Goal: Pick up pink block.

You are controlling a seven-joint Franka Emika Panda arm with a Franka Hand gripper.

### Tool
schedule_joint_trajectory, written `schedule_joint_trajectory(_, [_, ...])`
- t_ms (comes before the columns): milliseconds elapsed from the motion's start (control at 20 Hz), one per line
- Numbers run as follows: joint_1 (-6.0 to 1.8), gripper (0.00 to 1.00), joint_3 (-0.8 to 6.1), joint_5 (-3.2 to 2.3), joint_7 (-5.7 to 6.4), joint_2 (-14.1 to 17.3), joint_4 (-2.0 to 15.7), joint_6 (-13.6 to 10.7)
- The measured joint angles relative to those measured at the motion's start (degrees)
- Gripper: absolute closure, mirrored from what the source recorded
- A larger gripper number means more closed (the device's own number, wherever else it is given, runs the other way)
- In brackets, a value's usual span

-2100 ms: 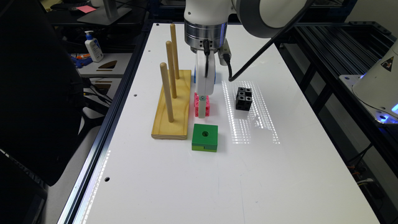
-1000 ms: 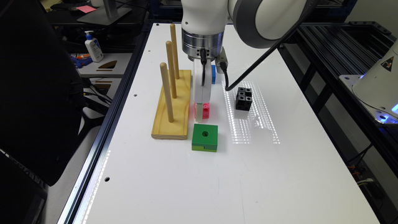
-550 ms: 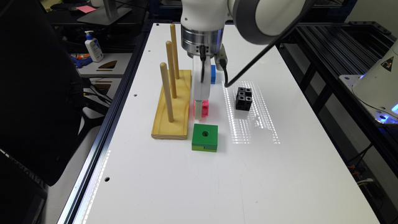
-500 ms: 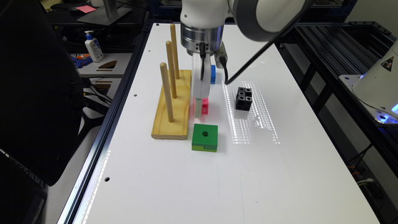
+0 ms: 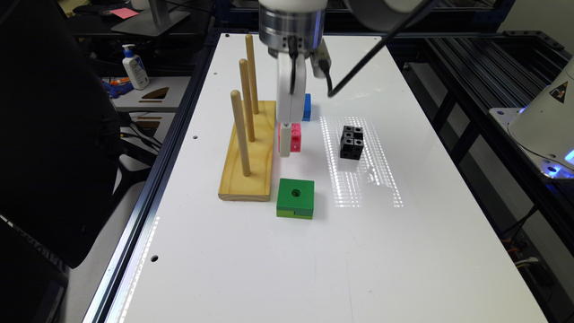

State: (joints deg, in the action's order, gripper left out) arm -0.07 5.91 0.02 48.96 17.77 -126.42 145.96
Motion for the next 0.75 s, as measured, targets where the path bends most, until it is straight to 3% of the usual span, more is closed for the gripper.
schedule_joint_trajectory(100, [0.01,1.00,0.02,0.00,0.07,-1.83,-0.09,-1.97])
schedule_joint_trajectory(750, [0.01,1.00,0.13,0.02,0.30,-9.10,-0.06,-8.48])
